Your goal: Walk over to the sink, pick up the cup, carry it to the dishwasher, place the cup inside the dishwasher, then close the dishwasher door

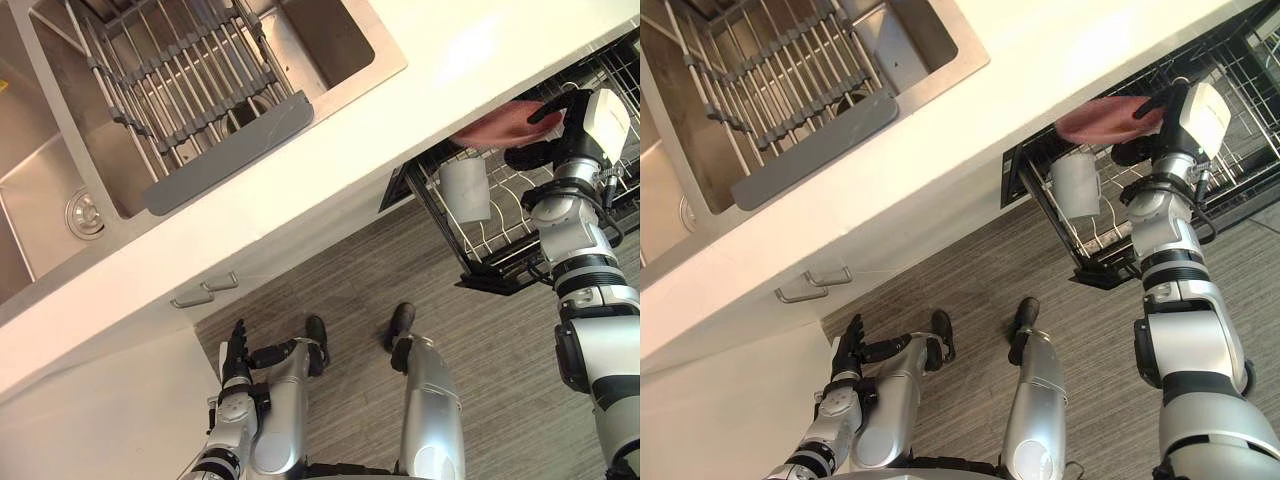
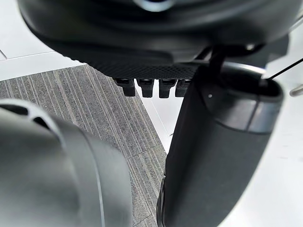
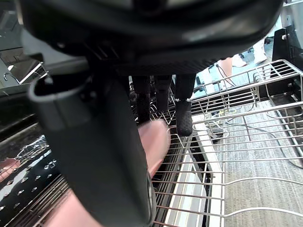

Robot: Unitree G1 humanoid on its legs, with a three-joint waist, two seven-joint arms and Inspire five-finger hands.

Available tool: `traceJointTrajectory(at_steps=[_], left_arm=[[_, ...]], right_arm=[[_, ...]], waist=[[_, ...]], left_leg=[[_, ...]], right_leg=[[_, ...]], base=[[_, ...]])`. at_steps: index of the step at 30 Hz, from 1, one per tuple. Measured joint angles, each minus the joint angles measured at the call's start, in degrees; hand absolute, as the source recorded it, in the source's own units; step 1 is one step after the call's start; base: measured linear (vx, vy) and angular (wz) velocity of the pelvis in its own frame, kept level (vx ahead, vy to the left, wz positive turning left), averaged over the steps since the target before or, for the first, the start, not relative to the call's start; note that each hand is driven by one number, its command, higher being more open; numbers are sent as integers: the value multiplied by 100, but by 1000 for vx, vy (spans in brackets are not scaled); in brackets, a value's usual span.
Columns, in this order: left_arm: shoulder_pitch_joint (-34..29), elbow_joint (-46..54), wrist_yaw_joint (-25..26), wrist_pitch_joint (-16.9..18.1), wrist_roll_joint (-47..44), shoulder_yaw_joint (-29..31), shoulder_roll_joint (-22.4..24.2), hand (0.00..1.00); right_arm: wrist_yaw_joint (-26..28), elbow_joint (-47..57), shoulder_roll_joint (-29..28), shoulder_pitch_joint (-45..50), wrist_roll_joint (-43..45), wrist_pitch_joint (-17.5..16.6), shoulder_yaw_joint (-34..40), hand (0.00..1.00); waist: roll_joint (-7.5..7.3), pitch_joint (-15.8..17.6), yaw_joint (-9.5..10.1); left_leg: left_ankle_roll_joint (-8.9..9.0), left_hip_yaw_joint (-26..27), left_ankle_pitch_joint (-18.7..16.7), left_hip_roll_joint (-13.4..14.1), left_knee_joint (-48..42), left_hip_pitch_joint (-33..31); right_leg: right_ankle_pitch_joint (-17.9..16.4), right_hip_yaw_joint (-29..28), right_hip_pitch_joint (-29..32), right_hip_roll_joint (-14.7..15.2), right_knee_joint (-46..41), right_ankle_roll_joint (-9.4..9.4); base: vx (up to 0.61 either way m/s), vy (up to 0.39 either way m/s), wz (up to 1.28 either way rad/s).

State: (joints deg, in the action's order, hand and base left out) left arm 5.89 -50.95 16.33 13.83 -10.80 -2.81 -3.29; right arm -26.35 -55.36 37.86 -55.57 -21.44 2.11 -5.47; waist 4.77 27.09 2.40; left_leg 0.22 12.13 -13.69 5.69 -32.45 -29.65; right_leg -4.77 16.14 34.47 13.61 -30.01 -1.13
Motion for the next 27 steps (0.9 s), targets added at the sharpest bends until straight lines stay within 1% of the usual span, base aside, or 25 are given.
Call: traceJointTrajectory(at_steps=[11,16,22,25,27], left_arm=[[0,-11,3,-33,2,27,-24,100],[13,-53,3,-35,2,153,-41,100],[28,-87,1,-101,2,186,-68,100],[30,-113,-3,-111,2,230,-91,100],[40,-127,-3,-115,2,238,-97,100]], right_arm=[[13,-14,-53,26,7,13,2,100],[27,18,-259,312,11,10,11,100],[124,423,-262,680,180,8,129,100],[165,461,-263,762,190,7,140,100],[170,503,-263,823,199,-4,233,100]], waist=[[-83,-42,-21],[-212,-110,-30],[-245,-127,-44],[-310,-163,-48],[-328,-173,-48]], left_leg=[[6,99,15,25,-18,71],[5,114,15,47,-54,96],[5,211,14,135,-135,146],[5,245,13,175,-138,180],[5,245,13,183,-141,183]], right_leg=[[-6,-29,-26,19,-62,10],[-19,-26,-51,16,-93,27],[-19,-14,-127,-16,-108,30],[-26,-21,-148,-46,-107,47],[-30,-20,-148,-52,-108,53]], base=[[0,0,0],[0,0,0],[0,0,0],[-10,-11,-3],[2,-7,-3]])
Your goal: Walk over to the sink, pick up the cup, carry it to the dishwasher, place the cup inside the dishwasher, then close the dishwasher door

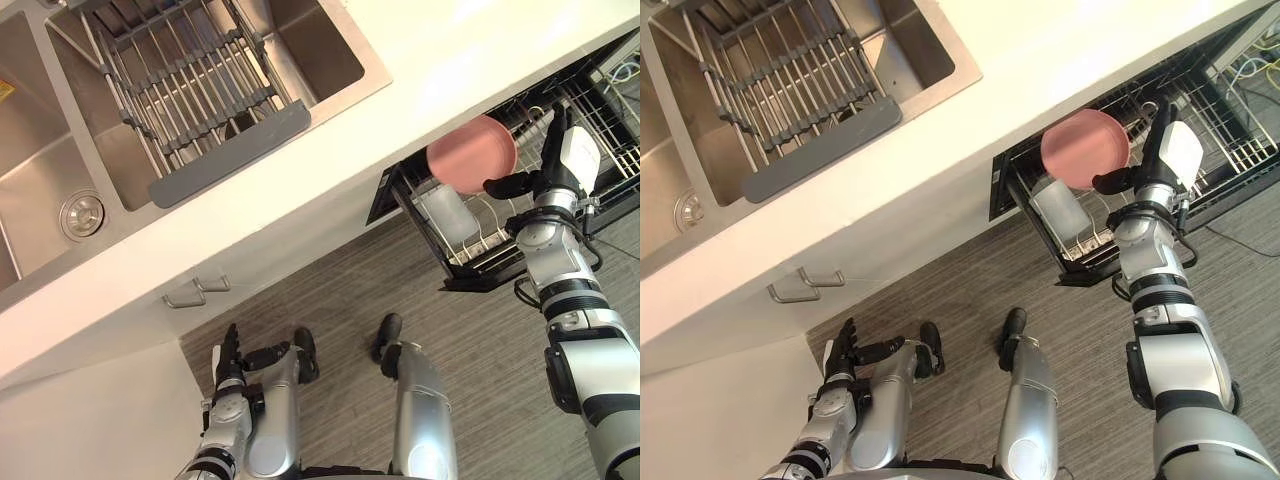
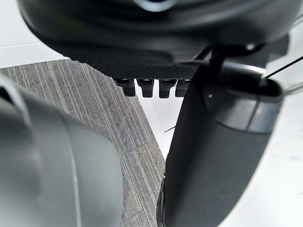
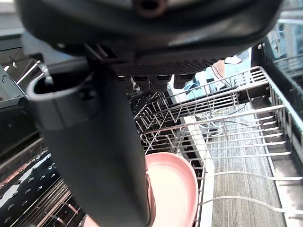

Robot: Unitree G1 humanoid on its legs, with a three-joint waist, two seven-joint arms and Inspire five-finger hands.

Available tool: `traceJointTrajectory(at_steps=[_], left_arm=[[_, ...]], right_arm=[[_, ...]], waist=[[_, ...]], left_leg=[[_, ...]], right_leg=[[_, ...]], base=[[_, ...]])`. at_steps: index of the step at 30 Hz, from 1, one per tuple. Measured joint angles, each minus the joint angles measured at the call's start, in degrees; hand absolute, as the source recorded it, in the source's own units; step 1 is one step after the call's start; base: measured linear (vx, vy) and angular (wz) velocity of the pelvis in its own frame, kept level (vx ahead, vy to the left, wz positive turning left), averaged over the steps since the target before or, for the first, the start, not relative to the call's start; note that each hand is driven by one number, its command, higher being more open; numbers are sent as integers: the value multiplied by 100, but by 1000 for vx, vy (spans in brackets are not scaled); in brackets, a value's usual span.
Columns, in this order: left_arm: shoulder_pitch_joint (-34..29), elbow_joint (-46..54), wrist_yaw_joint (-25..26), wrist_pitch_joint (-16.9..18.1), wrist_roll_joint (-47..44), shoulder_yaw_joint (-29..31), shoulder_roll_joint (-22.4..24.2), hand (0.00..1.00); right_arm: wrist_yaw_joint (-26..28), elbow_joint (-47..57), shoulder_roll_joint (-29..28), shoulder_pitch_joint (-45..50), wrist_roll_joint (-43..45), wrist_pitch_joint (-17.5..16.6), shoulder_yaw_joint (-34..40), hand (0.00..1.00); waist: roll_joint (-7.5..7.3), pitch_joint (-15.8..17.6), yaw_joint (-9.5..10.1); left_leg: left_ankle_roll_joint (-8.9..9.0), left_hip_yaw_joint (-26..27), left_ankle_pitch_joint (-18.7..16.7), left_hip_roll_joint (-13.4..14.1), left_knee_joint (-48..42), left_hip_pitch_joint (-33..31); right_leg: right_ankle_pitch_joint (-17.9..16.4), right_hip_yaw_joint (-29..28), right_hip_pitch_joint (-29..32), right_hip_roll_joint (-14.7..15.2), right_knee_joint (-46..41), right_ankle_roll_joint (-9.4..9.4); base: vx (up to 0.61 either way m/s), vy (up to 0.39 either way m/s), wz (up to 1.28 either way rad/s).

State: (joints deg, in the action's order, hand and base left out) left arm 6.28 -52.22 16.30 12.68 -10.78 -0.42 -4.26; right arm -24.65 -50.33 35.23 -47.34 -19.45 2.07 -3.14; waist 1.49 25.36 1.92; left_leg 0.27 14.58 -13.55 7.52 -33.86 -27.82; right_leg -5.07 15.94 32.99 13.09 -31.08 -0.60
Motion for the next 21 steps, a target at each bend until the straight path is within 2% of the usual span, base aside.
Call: traceJointTrajectory(at_steps=[6,10,13,18,21], left_arm=[[80,-182,-1,-30,3,1,-43,100],[88,-238,-2,-78,9,-4,-71,100],[88,-310,-5,-130,29,-13,-114,100],[85,-380,-6,-234,91,-7,-188,100],[25,-382,-12,-295,228,-6,-191,100]], right_arm=[[129,44,7,108,18,-8,175,100],[167,1341,9,719,15,-42,282,100],[158,1773,11,968,9,-111,337,100],[83,2786,-35,1793,-15,-114,900,100],[9,3567,-349,2415,-24,-131,1474,100]], waist=[[-22,-12,-59],[-31,-14,-121],[-71,-24,-202],[-150,3,-293],[-189,0,-317]], left_leg=[[2,26,-1,57,0,50],[23,25,-12,93,11,106],[37,22,-20,92,50,197],[60,27,-41,76,120,367],[62,70,-42,50,282,651]], right_leg=[[10,-21,-32,-73,25,15],[16,-21,-93,-128,75,24],[26,-32,-192,-155,155,22],[53,-47,-367,-212,278,-2],[74,-102,-596,-254,403,-31]], base=[[4,-4,-2],[22,-4,-4],[8,2,-1],[24,13,-2],[48,26,-10]])
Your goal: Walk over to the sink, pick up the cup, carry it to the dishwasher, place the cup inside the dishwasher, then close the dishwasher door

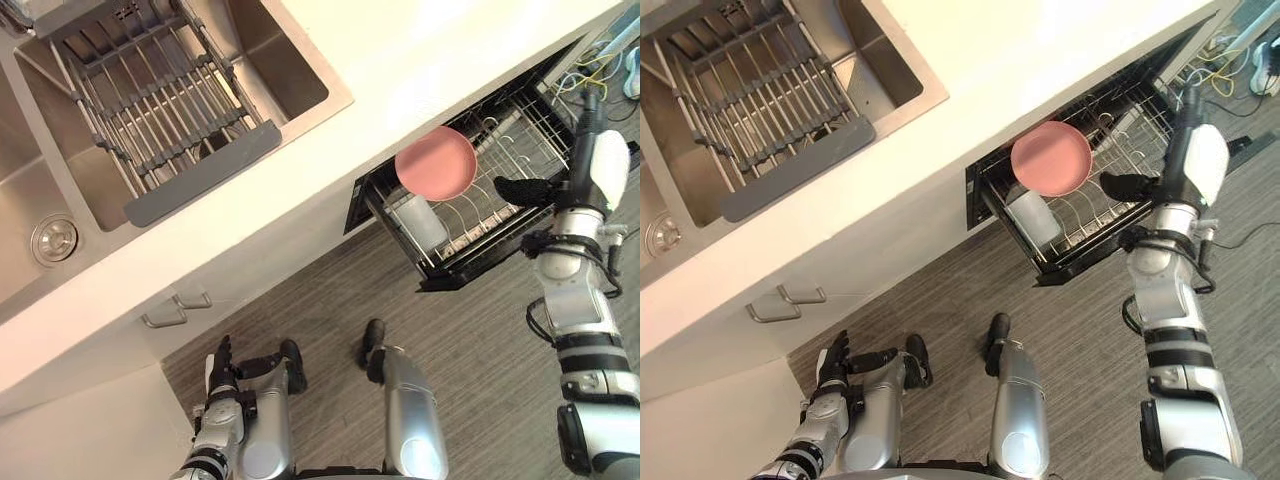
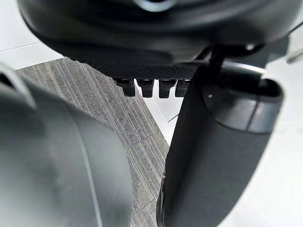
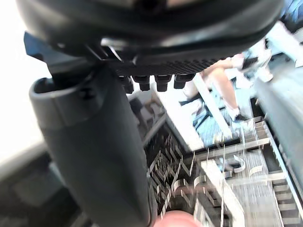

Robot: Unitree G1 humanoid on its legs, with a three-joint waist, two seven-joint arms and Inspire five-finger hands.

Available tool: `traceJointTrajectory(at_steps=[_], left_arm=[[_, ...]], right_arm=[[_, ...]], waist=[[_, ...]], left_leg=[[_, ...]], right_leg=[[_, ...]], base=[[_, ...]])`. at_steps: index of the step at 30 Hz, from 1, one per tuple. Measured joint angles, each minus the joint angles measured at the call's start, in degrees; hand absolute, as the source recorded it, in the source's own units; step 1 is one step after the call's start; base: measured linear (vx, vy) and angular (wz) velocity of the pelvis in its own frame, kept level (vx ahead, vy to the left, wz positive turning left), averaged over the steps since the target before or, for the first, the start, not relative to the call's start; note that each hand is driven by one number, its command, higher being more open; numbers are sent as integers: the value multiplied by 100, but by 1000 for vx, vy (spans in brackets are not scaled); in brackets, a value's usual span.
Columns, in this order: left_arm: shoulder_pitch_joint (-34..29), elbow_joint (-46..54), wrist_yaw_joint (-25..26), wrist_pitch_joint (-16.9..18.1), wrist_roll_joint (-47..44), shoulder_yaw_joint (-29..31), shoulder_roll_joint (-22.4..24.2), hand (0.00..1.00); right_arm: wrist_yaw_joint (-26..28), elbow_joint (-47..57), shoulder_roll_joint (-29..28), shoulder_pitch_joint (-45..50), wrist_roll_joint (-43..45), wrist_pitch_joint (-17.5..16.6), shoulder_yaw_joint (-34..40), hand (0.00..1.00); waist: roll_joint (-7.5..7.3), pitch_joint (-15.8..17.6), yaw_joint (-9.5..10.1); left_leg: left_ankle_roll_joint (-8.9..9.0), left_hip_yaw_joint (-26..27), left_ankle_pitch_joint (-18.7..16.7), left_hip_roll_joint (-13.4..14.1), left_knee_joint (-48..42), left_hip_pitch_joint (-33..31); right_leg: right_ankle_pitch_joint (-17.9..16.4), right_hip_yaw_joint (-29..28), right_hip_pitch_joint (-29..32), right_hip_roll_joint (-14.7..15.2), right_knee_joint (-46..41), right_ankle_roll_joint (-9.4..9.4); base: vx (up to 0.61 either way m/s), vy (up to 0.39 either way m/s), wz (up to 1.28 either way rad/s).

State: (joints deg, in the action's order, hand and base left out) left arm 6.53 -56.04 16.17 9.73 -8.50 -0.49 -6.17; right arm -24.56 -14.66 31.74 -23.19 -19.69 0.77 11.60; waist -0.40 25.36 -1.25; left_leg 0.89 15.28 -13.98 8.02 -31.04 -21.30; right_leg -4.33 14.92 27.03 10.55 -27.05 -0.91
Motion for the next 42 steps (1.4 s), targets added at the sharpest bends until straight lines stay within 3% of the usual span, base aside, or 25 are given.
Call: traceJointTrajectory(at_steps=[7,16,22,31,42], left_arm=[[-264,-5,-20,-129,272,13,-64,100],[-781,-67,-165,-315,428,181,83,100],[-1164,-97,-272,-360,605,249,267,100],[-1205,-115,-482,-480,629,355,304,100],[-1241,-115,-489,-381,630,418,325,100]], right_arm=[[-170,1363,-1232,1445,70,-262,945,100],[60,1786,-2692,3103,1607,-702,1287,100],[553,1084,-2984,3613,2890,-930,1221,100],[1393,-587,-3361,3714,4723,-969,437,100],[1789,-1148,-3376,3551,5450,-997,155,100]], waist=[[-173,-154,-200],[-113,-954,-335],[189,-1462,-357],[192,-1618,-252],[157,-1664,-120]], left_leg=[[24,192,17,-39,538,662],[65,252,403,-310,1838,1686],[70,288,409,-440,2248,2297],[86,279,419,-457,2416,2599],[100,128,502,-497,2655,2597]], right_leg=[[113,-75,-567,-129,547,-83],[427,-38,-1578,-248,1845,-292],[536,-52,-2287,-275,2507,-448],[688,-21,-2724,-314,2939,-460],[965,113,-2789,-362,3197,-410]], base=[[65,31,-13],[170,50,-5],[137,63,-6],[-4,5,1],[-94,-23,6]])
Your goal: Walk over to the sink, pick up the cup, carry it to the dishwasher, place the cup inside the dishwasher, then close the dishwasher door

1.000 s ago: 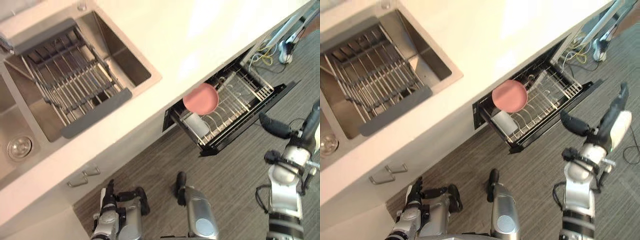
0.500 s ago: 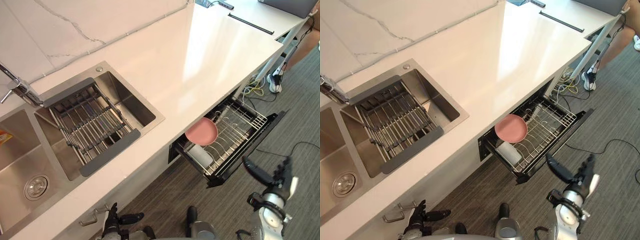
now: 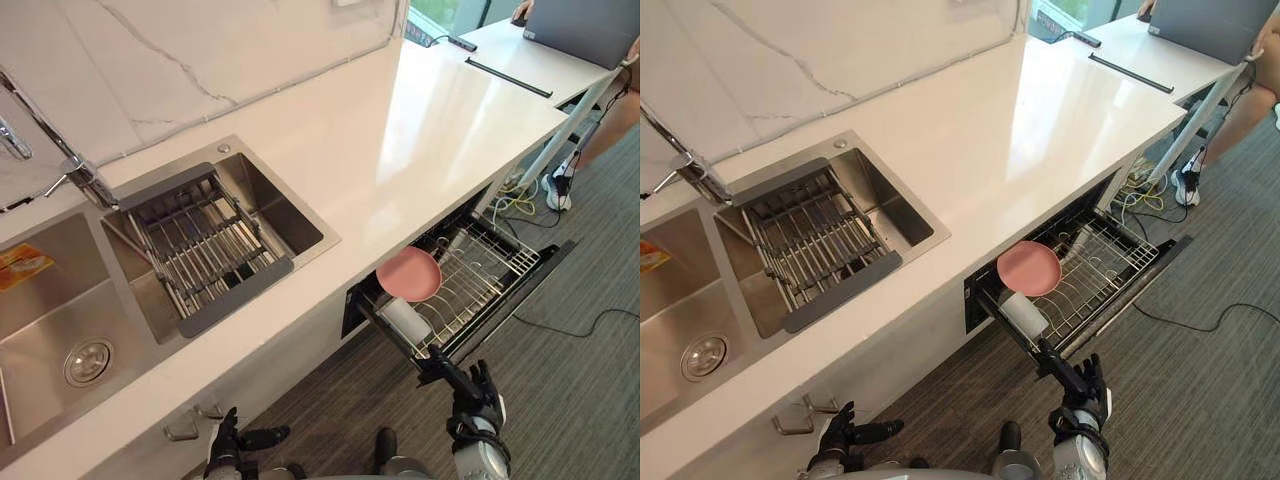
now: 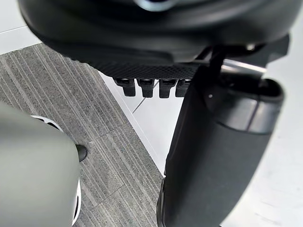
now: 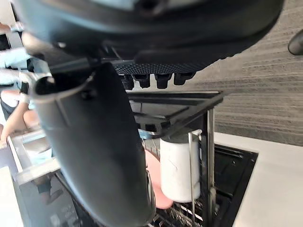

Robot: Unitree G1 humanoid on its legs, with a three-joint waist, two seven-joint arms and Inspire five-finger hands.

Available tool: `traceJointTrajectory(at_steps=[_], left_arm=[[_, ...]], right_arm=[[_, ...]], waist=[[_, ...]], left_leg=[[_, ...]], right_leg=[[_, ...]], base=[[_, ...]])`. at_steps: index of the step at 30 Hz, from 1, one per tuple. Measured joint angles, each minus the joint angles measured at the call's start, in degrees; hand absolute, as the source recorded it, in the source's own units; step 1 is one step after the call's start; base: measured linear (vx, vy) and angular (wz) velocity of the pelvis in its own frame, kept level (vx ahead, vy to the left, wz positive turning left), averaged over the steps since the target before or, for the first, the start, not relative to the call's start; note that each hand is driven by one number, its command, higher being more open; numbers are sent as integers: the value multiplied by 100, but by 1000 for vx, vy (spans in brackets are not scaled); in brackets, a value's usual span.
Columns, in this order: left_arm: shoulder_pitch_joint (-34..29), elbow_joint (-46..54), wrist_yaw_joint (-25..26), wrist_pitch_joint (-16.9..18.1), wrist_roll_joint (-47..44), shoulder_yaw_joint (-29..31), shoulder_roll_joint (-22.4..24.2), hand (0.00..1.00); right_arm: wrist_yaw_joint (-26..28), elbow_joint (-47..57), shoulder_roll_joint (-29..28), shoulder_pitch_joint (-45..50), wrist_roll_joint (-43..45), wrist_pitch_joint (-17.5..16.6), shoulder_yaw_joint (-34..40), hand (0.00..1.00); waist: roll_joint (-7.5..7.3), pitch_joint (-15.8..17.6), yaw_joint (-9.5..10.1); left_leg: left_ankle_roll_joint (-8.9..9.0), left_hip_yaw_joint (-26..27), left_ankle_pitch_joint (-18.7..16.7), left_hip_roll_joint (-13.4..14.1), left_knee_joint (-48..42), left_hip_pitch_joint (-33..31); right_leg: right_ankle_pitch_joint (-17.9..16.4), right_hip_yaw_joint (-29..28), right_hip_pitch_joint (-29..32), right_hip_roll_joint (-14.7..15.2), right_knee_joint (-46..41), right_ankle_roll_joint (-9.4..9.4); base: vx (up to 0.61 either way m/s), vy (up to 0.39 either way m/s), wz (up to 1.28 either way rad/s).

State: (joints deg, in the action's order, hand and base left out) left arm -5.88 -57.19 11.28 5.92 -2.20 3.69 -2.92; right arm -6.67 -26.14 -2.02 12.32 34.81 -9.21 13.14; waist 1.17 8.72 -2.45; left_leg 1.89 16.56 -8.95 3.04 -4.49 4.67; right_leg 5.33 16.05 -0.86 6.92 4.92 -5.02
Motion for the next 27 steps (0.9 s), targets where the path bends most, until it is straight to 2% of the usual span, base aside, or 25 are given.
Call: traceJointTrajectory(at_steps=[7,16,27], left_arm=[[0,-3,-18,14,-1,31,-23,100],[0,-7,-49,74,2,24,-57,100],[0,-19,-172,157,6,-19,-94,100]], right_arm=[[186,-22,71,-133,-8,-13,-259,100],[181,-31,311,-145,-92,22,-512,100],[182,-29,1062,-321,-746,196,-1252,100]], waist=[[-76,-18,28],[-119,7,30],[-137,19,35]], left_leg=[[9,-98,143,-7,220,48],[-2,-198,152,-43,232,34],[4,-391,294,-37,308,-70]], right_leg=[[17,95,8,-5,11,18],[14,172,-10,12,1,17],[22,346,14,7,1,29]], base=[[-49,-22,6],[1,1,3],[-52,-21,9]])
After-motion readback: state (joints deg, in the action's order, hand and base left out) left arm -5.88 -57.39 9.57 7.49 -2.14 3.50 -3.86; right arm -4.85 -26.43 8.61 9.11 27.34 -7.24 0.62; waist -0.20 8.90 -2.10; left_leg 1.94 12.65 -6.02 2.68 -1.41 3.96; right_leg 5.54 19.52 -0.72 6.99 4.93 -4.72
